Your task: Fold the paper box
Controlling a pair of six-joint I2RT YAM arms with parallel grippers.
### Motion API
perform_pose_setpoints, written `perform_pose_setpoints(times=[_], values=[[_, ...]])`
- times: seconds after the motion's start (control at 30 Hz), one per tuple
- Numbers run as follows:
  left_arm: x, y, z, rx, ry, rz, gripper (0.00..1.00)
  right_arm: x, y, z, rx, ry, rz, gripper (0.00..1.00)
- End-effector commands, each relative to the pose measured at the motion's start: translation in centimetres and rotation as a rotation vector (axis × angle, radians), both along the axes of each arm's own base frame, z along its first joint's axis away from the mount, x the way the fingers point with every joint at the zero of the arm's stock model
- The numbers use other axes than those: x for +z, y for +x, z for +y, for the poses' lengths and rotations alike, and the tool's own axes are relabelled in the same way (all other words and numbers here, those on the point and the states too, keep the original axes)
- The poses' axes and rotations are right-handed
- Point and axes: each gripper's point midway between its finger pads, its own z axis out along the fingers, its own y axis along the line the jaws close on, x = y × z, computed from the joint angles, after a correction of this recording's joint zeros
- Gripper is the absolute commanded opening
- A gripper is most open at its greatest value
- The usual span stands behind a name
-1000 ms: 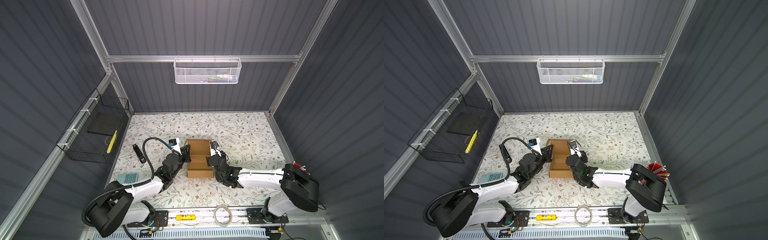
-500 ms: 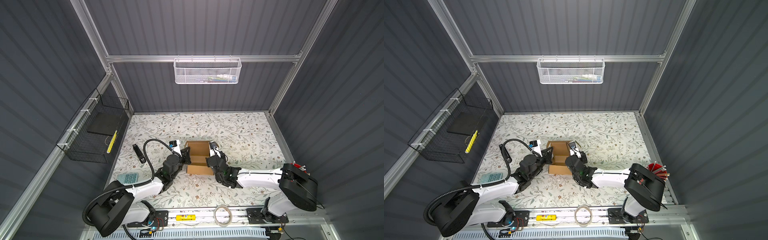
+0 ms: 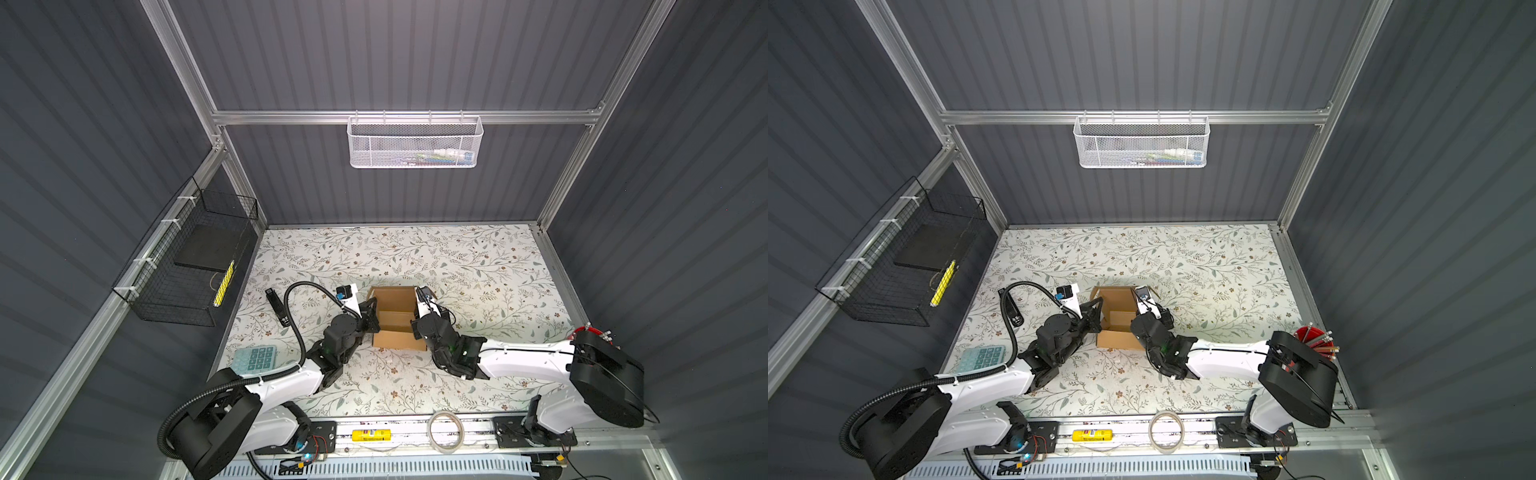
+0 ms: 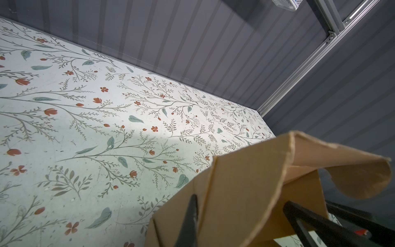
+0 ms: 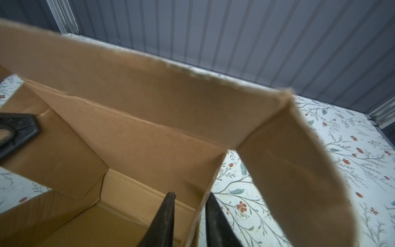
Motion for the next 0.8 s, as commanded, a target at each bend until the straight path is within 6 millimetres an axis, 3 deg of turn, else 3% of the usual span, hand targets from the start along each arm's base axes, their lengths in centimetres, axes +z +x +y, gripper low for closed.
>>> perform_pose_setpoints(times=[0.0, 0.13, 0.57, 0.77], values=[[-3.0, -1.4, -0.4, -0.054, 0.07, 0.071, 0.04, -0.4, -1.0, 0.6, 0.053, 0.015, 0.036, 0.31], [-3.2, -1.5, -0.2, -0.048, 0.075, 0.071, 0.04, -0.1, -1.3, 0.1, 0.049, 0.023, 0.043, 0.39], [-3.8, -1.5, 0.2, -0.03, 0.08, 0.076, 0.02, 1.3, -3.6, -2.1, 0.106, 0.032, 0.085, 0.51], [-3.9, -1.6, 0.3, -0.03, 0.084, 0.077, 0.02, 3.0, -5.2, -2.3, 0.208, -0.017, 0.107, 0.59]])
